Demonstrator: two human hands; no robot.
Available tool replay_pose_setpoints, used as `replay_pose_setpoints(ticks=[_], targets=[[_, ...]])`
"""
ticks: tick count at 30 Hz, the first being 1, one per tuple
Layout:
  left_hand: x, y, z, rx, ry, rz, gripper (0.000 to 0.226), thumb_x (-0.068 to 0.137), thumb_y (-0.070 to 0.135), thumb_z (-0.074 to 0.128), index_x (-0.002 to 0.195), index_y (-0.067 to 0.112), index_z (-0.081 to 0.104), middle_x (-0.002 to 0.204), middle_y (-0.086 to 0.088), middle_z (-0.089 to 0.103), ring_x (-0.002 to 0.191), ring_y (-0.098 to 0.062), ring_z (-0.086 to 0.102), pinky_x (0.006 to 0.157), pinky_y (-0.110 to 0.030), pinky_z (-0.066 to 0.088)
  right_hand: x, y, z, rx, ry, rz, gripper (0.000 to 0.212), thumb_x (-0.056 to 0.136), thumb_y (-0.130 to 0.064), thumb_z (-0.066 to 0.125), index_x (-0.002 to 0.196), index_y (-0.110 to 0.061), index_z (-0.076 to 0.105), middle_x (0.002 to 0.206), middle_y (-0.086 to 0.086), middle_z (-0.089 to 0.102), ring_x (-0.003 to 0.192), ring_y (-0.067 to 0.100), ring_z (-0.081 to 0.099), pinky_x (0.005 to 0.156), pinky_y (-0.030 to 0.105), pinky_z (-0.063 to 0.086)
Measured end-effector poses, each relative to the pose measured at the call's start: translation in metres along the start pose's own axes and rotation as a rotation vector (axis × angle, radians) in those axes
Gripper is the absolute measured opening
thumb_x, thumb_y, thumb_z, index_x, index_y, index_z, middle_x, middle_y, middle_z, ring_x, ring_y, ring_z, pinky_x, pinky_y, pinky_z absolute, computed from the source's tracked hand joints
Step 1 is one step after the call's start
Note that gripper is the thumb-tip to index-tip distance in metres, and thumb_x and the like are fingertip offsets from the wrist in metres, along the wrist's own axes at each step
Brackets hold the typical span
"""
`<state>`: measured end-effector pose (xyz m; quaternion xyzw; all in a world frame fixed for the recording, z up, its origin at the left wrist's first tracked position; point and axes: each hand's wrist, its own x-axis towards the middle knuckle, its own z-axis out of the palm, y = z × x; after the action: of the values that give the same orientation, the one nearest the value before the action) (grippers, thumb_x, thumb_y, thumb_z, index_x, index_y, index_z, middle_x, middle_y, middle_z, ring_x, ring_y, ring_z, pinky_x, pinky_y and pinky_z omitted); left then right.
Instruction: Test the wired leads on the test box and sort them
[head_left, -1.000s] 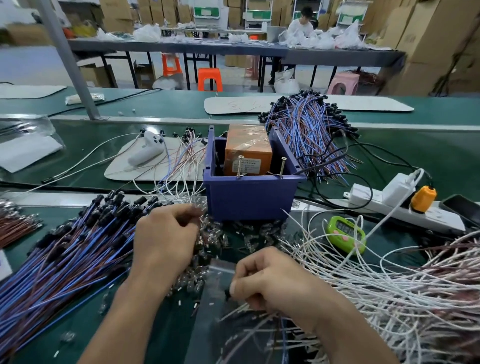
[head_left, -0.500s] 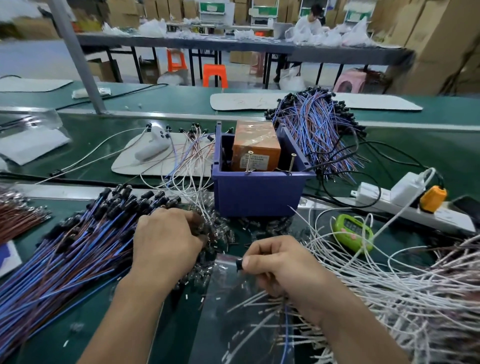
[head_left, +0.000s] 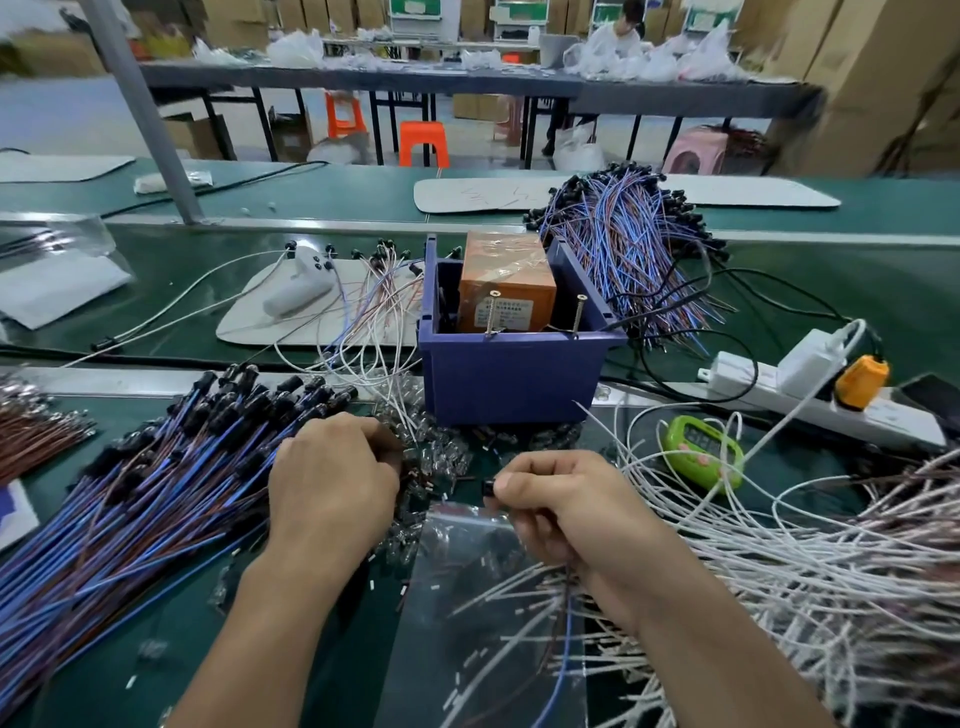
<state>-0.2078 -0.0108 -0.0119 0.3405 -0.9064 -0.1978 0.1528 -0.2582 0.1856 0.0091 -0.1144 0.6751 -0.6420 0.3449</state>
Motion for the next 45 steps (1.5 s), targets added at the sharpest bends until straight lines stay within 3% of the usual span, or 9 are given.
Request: replay_pose_setpoints(ticks=[8, 12, 15, 19, 23, 26, 29, 36, 45], targets=[[0.001, 0.001, -0.008, -0.257, 0.176, -0.049, 0.007, 0.082, 0.033, 0.084, 0.082, 0.038, 0.079, 0.061, 0.028, 0.059, 0.061, 0.001, 0.057, 0.054, -0.017, 0.041, 0.001, 0.001, -0.004, 0.093, 0.044, 0.021, 0.022, 0.092, -0.014, 0.068, 0.073, -0.015, 0.079, 0.055, 0.004, 0.056, 0.043, 0.009, 0.038, 0.040, 0.017, 0.029], [-0.002, 0.001, -0.012, -0.339, 0.166, -0.021, 0.021, 0.074, 0.030, 0.090, 0.077, 0.045, 0.075, 0.066, 0.024, 0.070, 0.073, -0.007, 0.071, 0.074, -0.035, 0.062, 0.002, 0.003, -0.005, 0.131, 0.052, 0.028, 0.021, 0.093, -0.015, 0.068, 0.076, -0.015, 0.080, 0.056, 0.003, 0.057, 0.043, 0.009, 0.038, 0.041, 0.018, 0.029], [-0.002, 0.000, -0.011, -0.371, 0.170, -0.031, 0.022, 0.074, 0.036, 0.090, 0.068, 0.044, 0.070, 0.061, 0.021, 0.069, 0.066, -0.007, 0.071, 0.069, -0.036, 0.062, 0.003, 0.004, -0.005, 0.156, 0.081, 0.019, 0.022, 0.093, -0.015, 0.068, 0.075, -0.015, 0.080, 0.056, 0.003, 0.057, 0.044, 0.009, 0.038, 0.042, 0.019, 0.028], [-0.006, 0.009, -0.011, -0.718, -0.015, 0.032, 0.018, 0.083, 0.027, 0.085, 0.066, 0.028, 0.078, 0.058, 0.004, 0.072, 0.044, -0.012, 0.066, 0.045, -0.023, 0.051, 0.006, 0.004, -0.005, 0.221, 0.100, 0.004, 0.028, 0.093, -0.012, 0.066, 0.069, -0.018, 0.078, 0.062, 0.007, 0.058, 0.047, 0.012, 0.038, 0.046, 0.022, 0.024], [-0.021, 0.032, -0.019, -1.059, -0.236, 0.112, 0.009, 0.076, 0.028, 0.085, 0.071, 0.021, 0.081, 0.057, -0.009, 0.070, 0.042, -0.017, 0.060, 0.044, -0.023, 0.046, 0.006, 0.003, -0.006, 0.343, 0.083, -0.026, 0.017, 0.081, -0.011, 0.070, 0.068, -0.020, 0.076, 0.082, 0.016, 0.059, 0.051, 0.011, 0.044, 0.048, 0.025, 0.024], [-0.031, 0.044, -0.021, -1.186, -0.380, 0.143, 0.019, 0.063, 0.030, 0.086, 0.079, 0.020, 0.083, 0.065, -0.010, 0.074, 0.051, -0.015, 0.066, 0.049, -0.019, 0.050, 0.003, 0.002, -0.009, 0.407, -0.005, -0.037, 0.014, 0.071, -0.019, 0.068, 0.081, -0.013, 0.076, 0.070, 0.009, 0.056, 0.053, 0.013, 0.045, 0.053, 0.028, 0.028], [-0.033, 0.047, -0.022, -1.218, -0.432, 0.129, 0.021, 0.066, 0.025, 0.082, 0.085, 0.019, 0.084, 0.073, -0.010, 0.077, 0.059, -0.014, 0.070, 0.057, -0.018, 0.054, 0.004, 0.002, -0.011, 0.506, -0.019, -0.056, 0.020, 0.070, -0.012, 0.060, 0.085, -0.003, 0.069, 0.067, 0.008, 0.055, 0.051, 0.014, 0.041, 0.056, 0.030, 0.024], [-0.035, 0.046, -0.031, -1.200, -0.522, 0.195, 0.029, 0.060, 0.037, 0.083, 0.086, 0.025, 0.086, 0.083, -0.012, 0.079, 0.072, -0.013, 0.072, 0.069, -0.018, 0.056, 0.002, -0.002, -0.010, 0.720, -0.025, -0.146, 0.012, 0.051, -0.012, 0.056, 0.060, -0.005, 0.057, 0.061, 0.010, 0.053, 0.052, 0.019, 0.019, 0.059, 0.034, 0.015], [-0.049, 0.059, -0.041, -1.116, -0.419, 0.326, 0.025, 0.072, 0.003, 0.087, 0.080, 0.027, 0.085, 0.077, -0.001, 0.080, 0.072, -0.012, 0.077, 0.066, -0.015, 0.057, 0.004, 0.001, -0.013, 0.721, -0.107, -0.151, 0.013, 0.053, -0.014, 0.055, 0.059, -0.006, 0.062, 0.053, 0.008, 0.041, 0.047, 0.017, 0.025, 0.052, 0.031, 0.021]])
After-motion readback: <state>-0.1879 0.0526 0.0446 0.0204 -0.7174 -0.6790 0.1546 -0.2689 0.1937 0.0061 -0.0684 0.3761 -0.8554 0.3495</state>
